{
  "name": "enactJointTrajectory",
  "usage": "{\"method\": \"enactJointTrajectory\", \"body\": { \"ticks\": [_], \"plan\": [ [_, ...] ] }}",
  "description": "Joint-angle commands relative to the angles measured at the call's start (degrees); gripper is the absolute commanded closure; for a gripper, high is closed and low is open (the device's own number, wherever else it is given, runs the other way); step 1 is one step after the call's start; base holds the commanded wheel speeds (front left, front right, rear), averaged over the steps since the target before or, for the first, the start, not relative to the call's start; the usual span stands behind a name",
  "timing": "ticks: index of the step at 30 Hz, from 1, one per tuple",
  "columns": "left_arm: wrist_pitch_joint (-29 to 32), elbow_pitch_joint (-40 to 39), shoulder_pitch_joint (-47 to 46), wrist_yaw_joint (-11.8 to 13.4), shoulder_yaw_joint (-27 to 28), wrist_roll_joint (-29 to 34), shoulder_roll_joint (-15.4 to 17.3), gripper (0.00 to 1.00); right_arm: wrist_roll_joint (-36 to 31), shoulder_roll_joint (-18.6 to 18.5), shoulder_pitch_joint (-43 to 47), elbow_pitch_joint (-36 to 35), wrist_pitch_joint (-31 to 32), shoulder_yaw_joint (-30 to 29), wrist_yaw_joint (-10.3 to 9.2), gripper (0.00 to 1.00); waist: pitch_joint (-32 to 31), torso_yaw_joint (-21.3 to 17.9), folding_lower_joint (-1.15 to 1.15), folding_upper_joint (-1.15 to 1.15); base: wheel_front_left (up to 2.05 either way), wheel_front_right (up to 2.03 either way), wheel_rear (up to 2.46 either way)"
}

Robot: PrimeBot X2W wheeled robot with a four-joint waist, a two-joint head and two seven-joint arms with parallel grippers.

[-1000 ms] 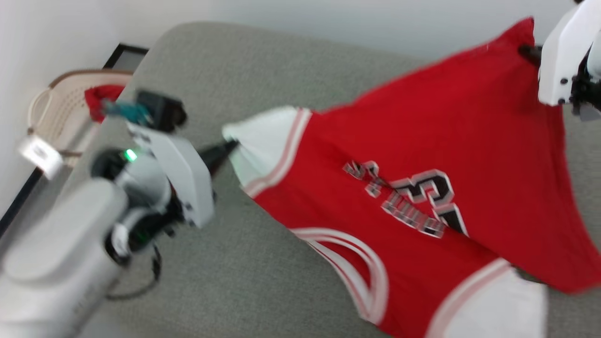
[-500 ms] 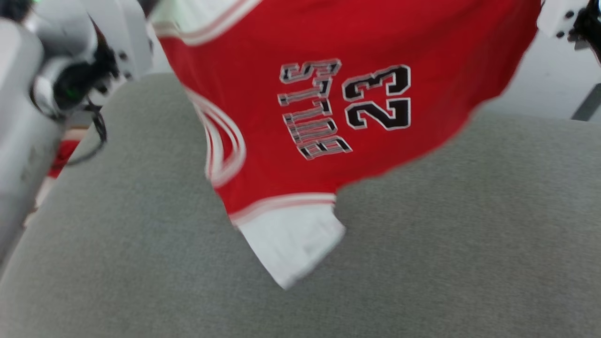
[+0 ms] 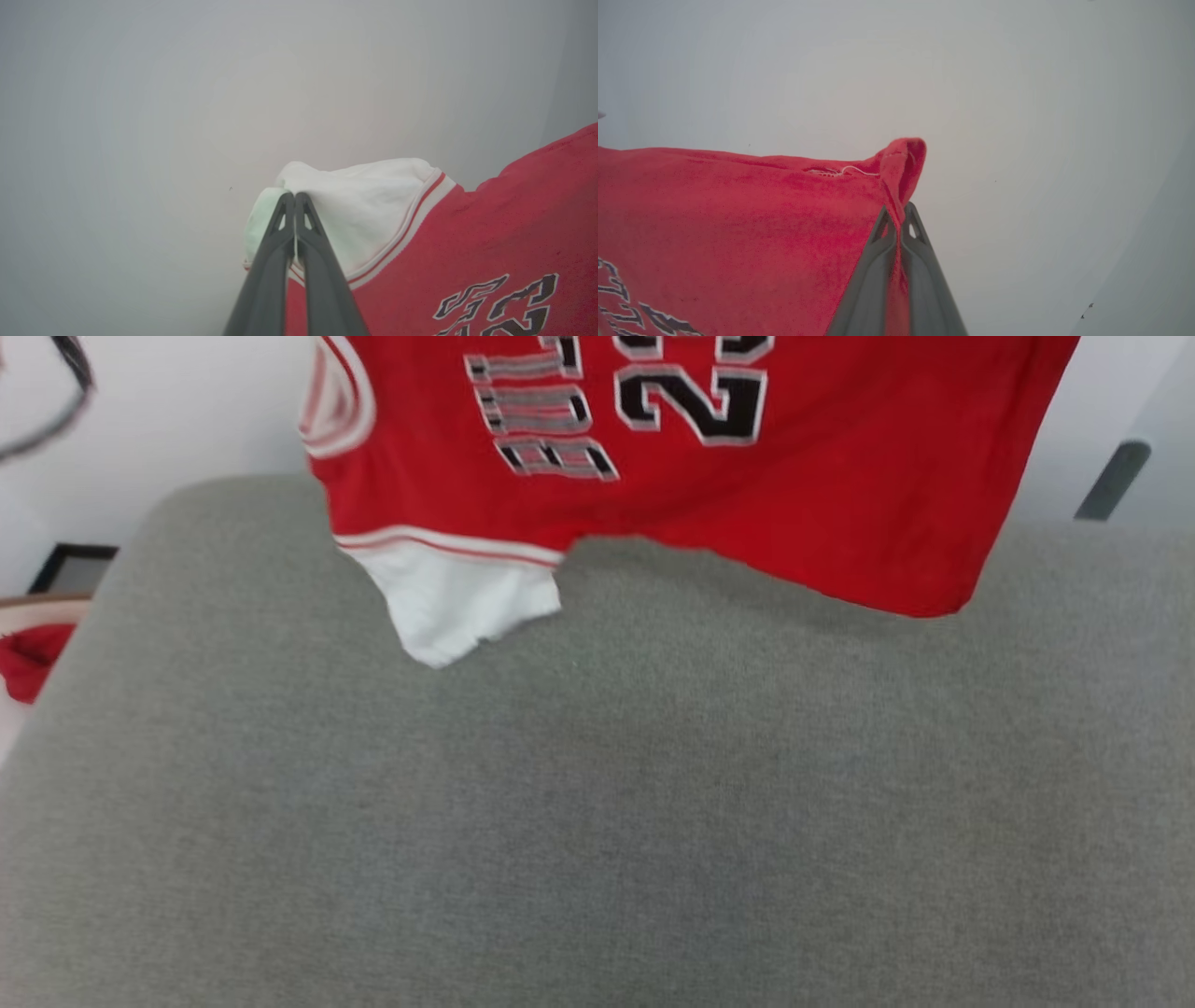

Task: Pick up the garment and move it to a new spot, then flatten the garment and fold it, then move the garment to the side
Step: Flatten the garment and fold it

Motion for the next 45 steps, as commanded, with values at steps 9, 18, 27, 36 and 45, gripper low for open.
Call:
{"method": "enactJointTrajectory", "body": {
  "ticks": [9,18,27,36,45],
  "plan": [
    [-9.5,6.8,-14.0,-0.7,0.1,4.5,-0.1,1.0,-3.4,1.4,-9.3,0.8,-7.5,-1.0,-0.04,1.0,17.0,-4.5,0.0,0.0,0.0,0.0,0.0],
    [-19.2,8.0,-27.5,-0.9,-0.1,7.4,-0.7,1.0,-11.4,0.6,-17.5,2.1,-20.7,-2.9,-0.04,1.0,31.3,-4.9,0.0,0.0,0.0,0.0,0.0],
    [-27.4,6.6,-31.8,-0.9,-0.9,6.3,-2.9,1.0,-21.7,-0.6,-20.4,2.4,-25.1,-7.2,-0.04,1.0,41.4,-1.9,0.0,0.0,0.0,0.0,0.0],
    [-28.5,10.0,-23.0,-0.9,-2.4,2.3,-6.1,1.0,-27.2,1.7,-15.3,6.4,-25.2,-10.3,-0.04,1.0,43.5,0.2,0.0,0.0,0.0,0.0,0.0],
    [-28.6,11.1,-16.6,-0.9,-5.7,0.0,-8.5,1.0,-27.5,3.2,-12.8,9.0,-25.2,-9.6,-0.03,1.0,40.6,1.4,0.0,0.0,0.0,0.0,0.0]
  ]
}}
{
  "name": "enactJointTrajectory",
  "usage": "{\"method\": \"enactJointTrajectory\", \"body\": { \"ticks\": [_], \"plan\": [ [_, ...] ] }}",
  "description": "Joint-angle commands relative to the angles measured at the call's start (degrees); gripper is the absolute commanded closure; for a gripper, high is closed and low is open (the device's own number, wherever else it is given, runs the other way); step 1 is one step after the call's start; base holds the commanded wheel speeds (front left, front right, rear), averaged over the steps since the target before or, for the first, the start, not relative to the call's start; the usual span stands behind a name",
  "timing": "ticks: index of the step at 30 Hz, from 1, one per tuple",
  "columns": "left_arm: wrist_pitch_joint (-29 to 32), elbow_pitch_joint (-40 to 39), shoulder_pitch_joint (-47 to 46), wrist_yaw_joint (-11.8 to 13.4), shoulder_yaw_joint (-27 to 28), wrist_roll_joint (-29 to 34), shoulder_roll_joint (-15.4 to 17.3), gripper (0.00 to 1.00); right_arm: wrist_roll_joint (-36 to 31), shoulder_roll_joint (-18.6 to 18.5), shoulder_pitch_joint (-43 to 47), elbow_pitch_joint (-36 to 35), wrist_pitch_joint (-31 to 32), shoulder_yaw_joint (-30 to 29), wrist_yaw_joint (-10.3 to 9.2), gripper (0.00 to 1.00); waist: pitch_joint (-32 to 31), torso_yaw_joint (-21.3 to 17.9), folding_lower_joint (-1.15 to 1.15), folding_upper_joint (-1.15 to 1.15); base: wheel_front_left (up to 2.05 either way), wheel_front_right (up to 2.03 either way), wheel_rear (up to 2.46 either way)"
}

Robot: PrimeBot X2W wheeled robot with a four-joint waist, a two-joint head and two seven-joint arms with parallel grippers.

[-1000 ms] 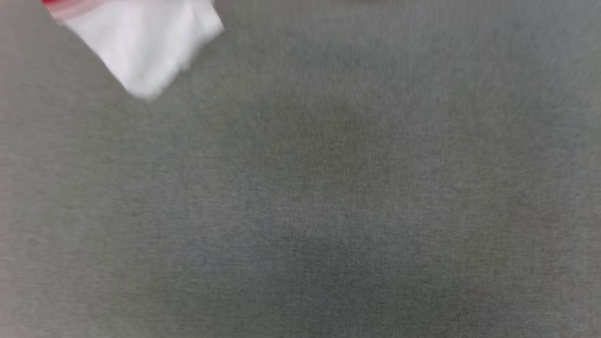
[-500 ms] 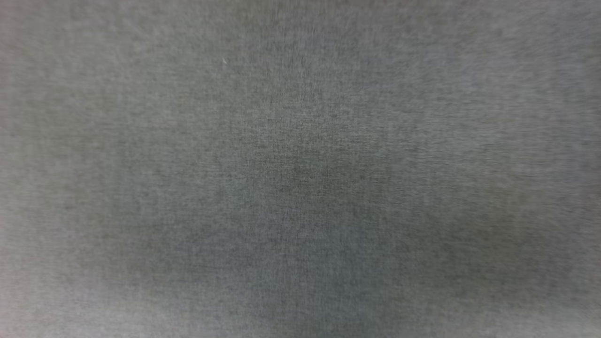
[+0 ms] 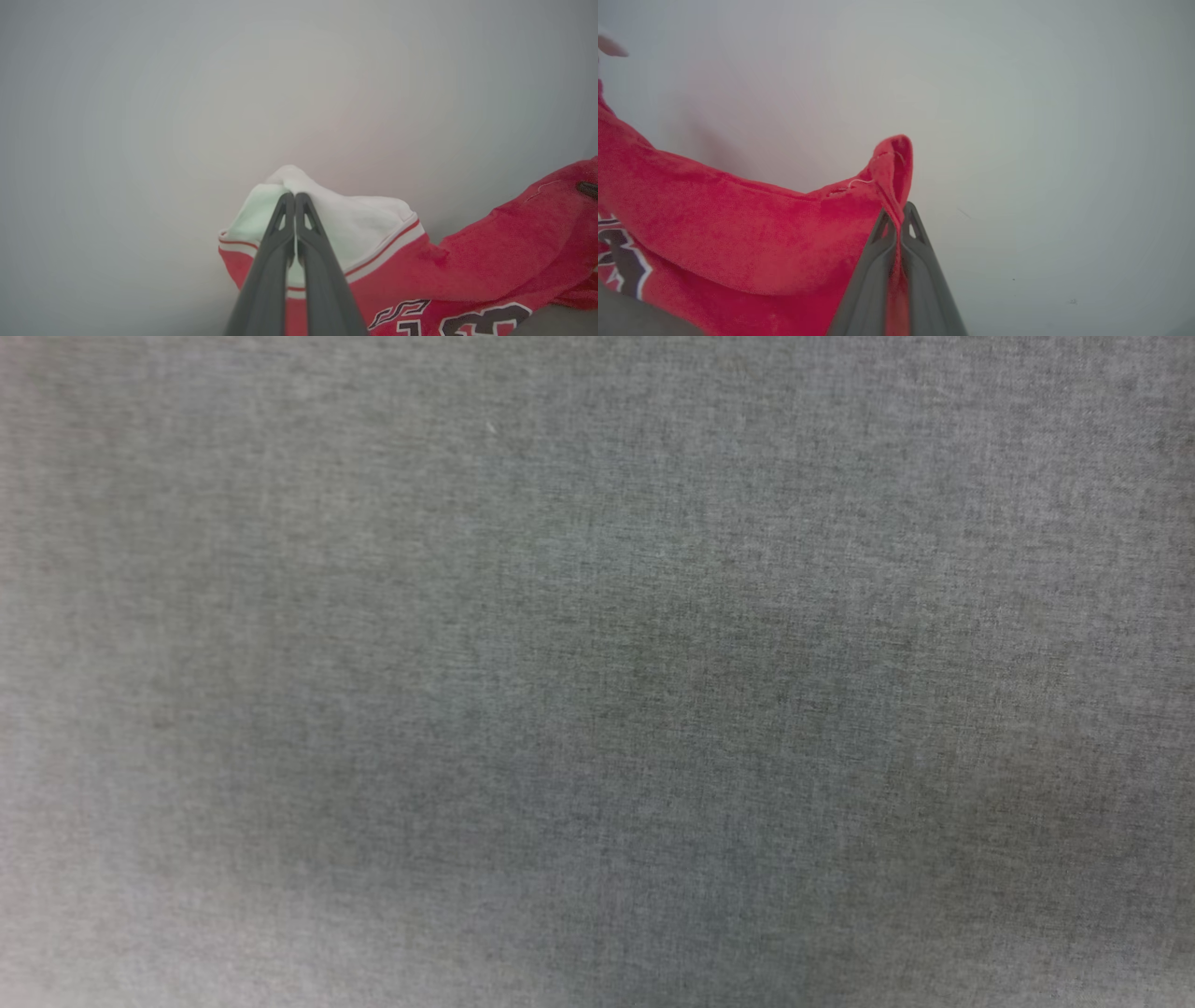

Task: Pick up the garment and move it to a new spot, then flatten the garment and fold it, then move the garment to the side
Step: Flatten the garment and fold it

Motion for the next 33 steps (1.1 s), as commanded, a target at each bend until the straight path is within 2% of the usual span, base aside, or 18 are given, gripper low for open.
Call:
{"method": "enactJointTrajectory", "body": {
  "ticks": [1,5,8,13,18,23,28,33],
  "plan": [
    [-0.3,-0.9,0.7,-0.1,-0.5,-0.5,0.3,1.0,0.6,0.1,0.9,-0.8,-0.3,0.7,-0.04,1.0,-1.2,0.5,0.0,0.0,0.0,0.0,0.0],
    [-0.2,-4.5,4.0,-0.1,-3.3,-2.3,1.4,1.0,3.5,-0.6,3.0,-4.0,-0.3,4.4,-0.03,1.0,-3.3,1.2,0.0,0.0,0.0,0.0,0.0],
    [0.0,-8.4,8.4,-0.1,-6.0,-4.3,2.6,1.0,7.5,-2.4,6.7,-6.9,-0.3,7.4,-0.04,1.0,-6.3,1.7,0.0,0.0,0.0,0.0,0.0],
    [0.8,-15.7,18.3,-0.1,-10.8,-8.0,5.8,1.0,15.7,-6.9,17.1,-11.8,-0.3,12.8,-0.04,1.0,-12.9,2.3,0.0,0.0,0.0,0.0,0.0],
    [2.2,-22.8,28.7,-0.1,-13.7,-11.0,10.0,1.0,24.6,-11.9,29.4,-18.3,0.2,15.6,-0.04,1.0,-19.7,2.3,0.0,0.0,0.0,0.0,0.0],
    [3.2,-32.1,40.2,3.3,-15.0,-14.4,15.0,1.0,31.0,-16.5,42.8,-26.1,1.6,16.5,-0.03,1.0,-25.6,2.2,0.0,0.0,0.0,0.0,0.0],
    [3.9,-44.5,51.5,9.4,-16.0,-18.1,21.0,1.0,34.3,-20.6,56.1,-34.1,3.6,15.7,-0.04,1.0,-29.7,2.4,0.0,0.0,0.0,0.0,0.0],
    [3.4,-56.1,61.6,15.7,-17.5,-21.1,26.1,1.0,35.2,-22.9,68.4,-41.4,5.6,12.5,-0.04,1.0,-32.3,2.5,0.0,0.0,0.0,0.0,0.0]
  ]
}}
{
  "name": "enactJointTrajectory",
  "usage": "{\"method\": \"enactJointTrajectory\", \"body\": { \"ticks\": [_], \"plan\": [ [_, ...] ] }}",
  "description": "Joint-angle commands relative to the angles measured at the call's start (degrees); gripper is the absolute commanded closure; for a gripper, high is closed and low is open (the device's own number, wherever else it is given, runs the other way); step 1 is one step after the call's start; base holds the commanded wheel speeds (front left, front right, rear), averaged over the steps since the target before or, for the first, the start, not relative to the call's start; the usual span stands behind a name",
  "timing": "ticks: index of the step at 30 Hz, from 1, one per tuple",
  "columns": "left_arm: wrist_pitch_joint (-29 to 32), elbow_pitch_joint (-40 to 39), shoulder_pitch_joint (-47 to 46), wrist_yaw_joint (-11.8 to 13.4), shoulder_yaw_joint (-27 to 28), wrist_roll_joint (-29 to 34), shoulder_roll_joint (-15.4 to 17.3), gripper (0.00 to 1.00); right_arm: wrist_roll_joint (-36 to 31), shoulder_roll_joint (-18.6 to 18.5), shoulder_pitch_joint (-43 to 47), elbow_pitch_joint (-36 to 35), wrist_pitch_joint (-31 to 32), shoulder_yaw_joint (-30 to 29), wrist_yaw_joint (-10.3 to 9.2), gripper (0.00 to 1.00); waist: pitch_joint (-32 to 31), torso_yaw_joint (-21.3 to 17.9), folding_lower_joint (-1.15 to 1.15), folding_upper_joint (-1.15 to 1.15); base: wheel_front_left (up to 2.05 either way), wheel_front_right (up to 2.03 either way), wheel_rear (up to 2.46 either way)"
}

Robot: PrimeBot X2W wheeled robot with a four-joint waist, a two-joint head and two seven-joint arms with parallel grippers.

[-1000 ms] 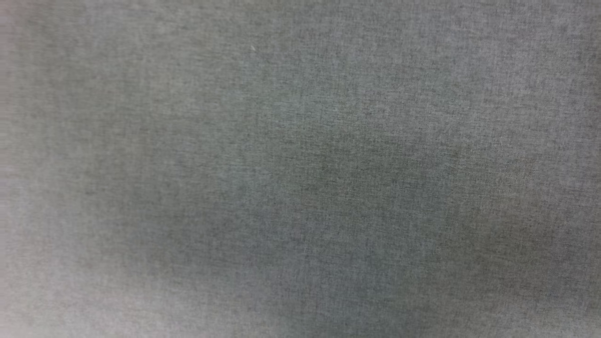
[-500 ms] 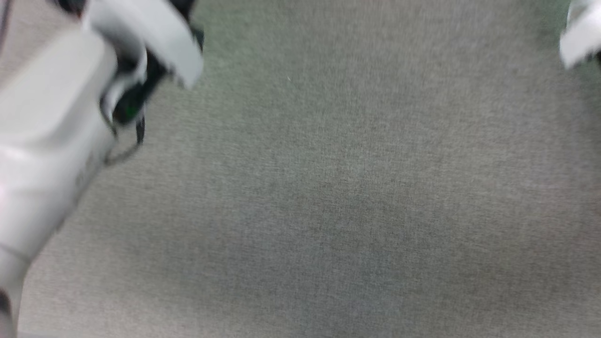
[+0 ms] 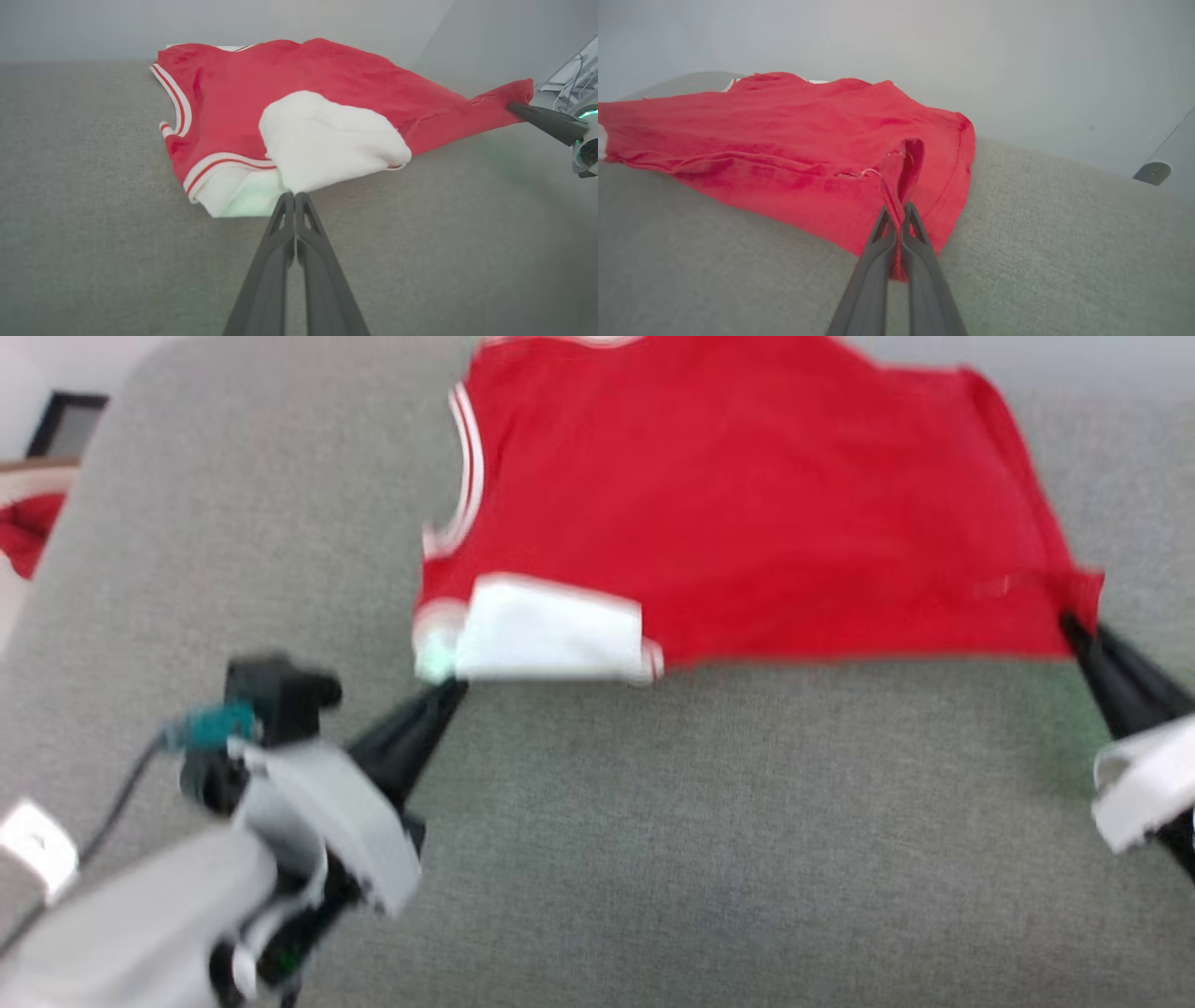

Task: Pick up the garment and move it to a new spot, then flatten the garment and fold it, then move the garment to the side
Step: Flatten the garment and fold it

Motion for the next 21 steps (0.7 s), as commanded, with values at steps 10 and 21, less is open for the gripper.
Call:
{"method": "enactJointTrajectory", "body": {
  "ticks": [10,21],
  "plan": [
    [-3.4,-14.4,18.0,11.2,0.2,-5.5,6.4,1.0,-3.9,2.0,23.4,-14.7,4.4,-8.2,-0.04,1.0,-5.9,-0.5,0.0,0.0,0.0,0.0,0.0],
    [-4.0,-20.5,36.8,17.7,10.5,-6.1,5.4,1.0,-8.3,6.3,41.8,-26.7,6.9,-15.2,-0.04,1.0,-4.9,-1.1,0.0,0.0,0.0,0.0,0.0]
  ]
}}
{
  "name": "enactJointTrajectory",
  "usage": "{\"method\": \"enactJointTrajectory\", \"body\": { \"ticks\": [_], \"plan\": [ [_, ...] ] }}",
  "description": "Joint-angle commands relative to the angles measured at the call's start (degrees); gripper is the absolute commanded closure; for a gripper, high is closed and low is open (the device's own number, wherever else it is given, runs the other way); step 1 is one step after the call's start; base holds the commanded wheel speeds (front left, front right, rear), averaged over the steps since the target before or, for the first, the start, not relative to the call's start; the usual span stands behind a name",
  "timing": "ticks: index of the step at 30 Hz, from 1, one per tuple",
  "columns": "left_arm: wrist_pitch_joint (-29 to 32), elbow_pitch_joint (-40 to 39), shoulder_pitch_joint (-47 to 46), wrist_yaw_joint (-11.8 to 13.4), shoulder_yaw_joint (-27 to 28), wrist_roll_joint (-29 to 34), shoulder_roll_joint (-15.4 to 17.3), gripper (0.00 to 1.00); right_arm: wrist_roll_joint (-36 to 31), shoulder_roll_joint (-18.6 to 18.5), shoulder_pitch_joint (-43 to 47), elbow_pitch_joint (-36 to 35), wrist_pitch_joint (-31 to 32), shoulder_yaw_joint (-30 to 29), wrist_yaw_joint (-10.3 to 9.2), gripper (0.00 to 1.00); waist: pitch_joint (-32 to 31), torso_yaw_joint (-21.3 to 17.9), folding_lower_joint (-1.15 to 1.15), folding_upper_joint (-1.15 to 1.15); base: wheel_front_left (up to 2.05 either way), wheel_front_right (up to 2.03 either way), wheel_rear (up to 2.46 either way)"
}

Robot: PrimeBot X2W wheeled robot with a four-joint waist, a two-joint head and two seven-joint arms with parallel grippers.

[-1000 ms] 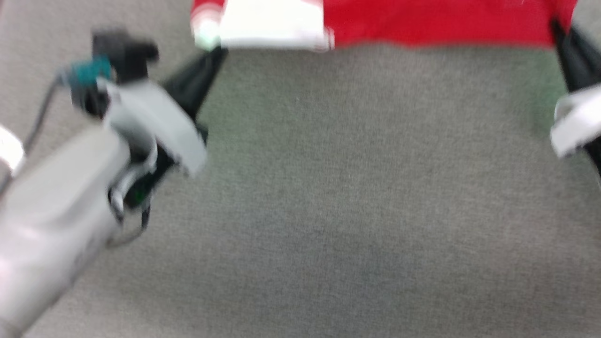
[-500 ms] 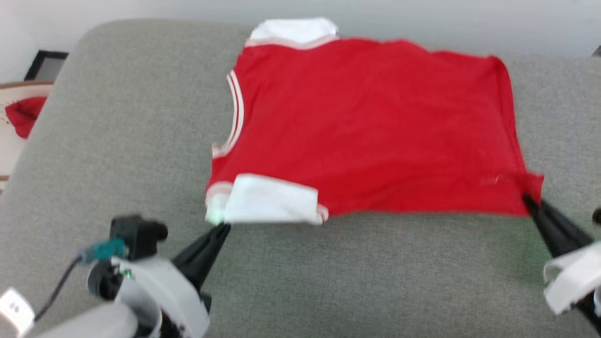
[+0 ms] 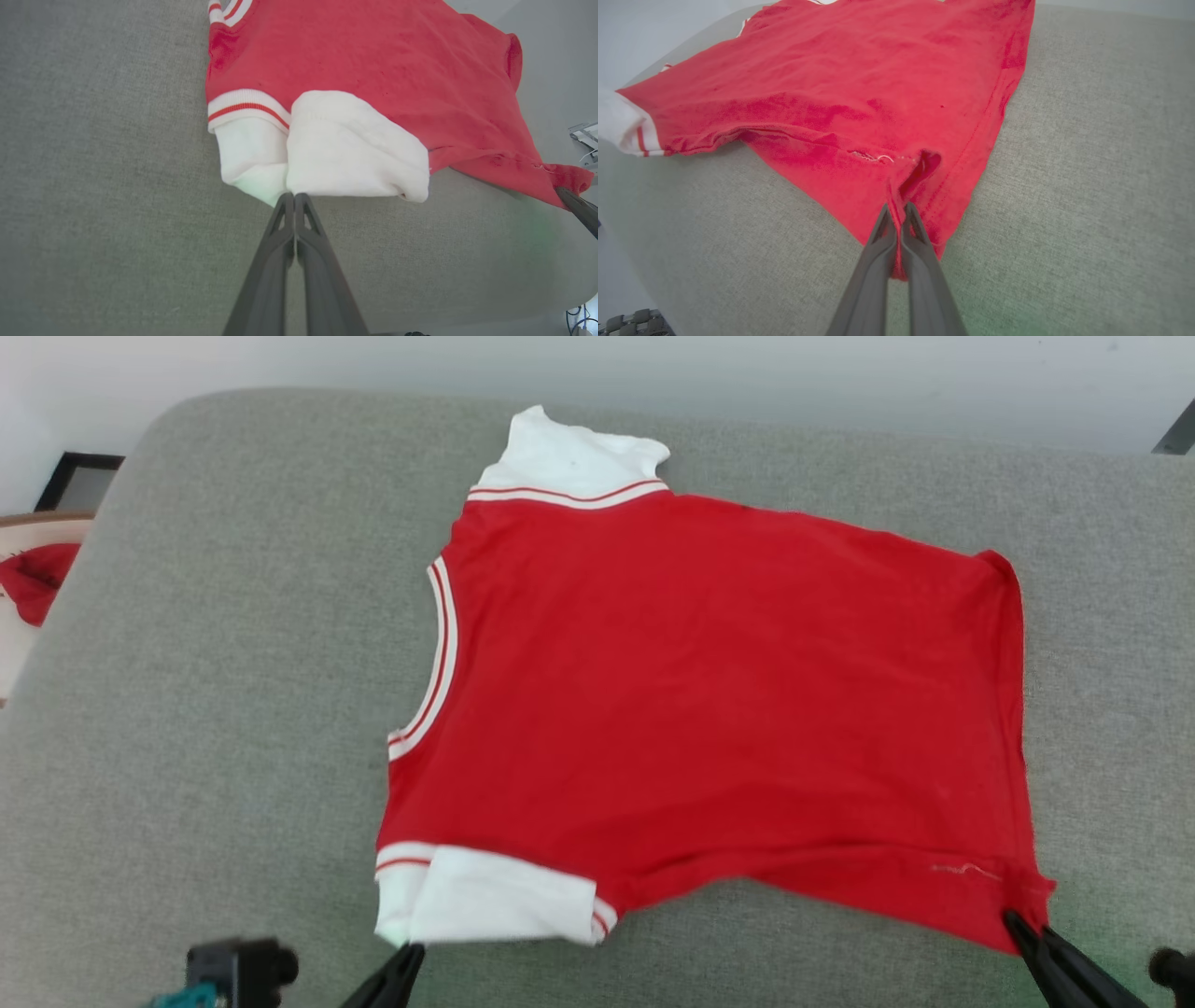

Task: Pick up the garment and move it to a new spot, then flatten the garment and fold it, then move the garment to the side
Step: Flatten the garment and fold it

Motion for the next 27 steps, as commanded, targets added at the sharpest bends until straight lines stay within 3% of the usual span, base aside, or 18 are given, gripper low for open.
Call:
{"method": "enactJointTrajectory", "body": {
  "ticks": [1,9,19,23,27],
  "plan": [
    [-0.2,-1.0,3.5,1.1,2.3,0.5,-0.4,1.0,-0.5,0.6,2.3,-1.4,-0.2,-1.3,-0.04,1.0,0.6,-0.2,0.0,0.0,0.0,0.0,0.0],
    [-0.2,-6.8,10.4,3.6,8.0,2.9,1.3,1.0,-0.9,1.7,4.9,-5.0,0.1,-5.0,-0.04,1.0,2.0,-1.0,0.0,0.0,0.0,0.0,0.0],
    [4.4,-11.3,2.6,6.3,11.2,8.3,10.1,1.0,0.4,0.6,-1.7,-8.0,3.1,-4.6,-0.04,1.0,3.2,-1.8,0.0,0.0,0.0,0.0,0.0],
    [8.5,-10.4,-4.4,4.3,12.1,11.7,12.1,1.0,0.7,0.2,-6.1,-8.4,5.1,-3.9,-0.04,1.0,4.4,-2.3,0.0,0.0,0.0,0.0,0.0],
    [13.3,-6.6,-11.3,0.4,11.2,14.6,10.9,1.0,0.3,-0.1,-10.5,-7.4,7.5,-3.2,-0.04,1.0,5.8,-3.0,0.0,0.0,0.0,0.0,0.0]
  ]
}}
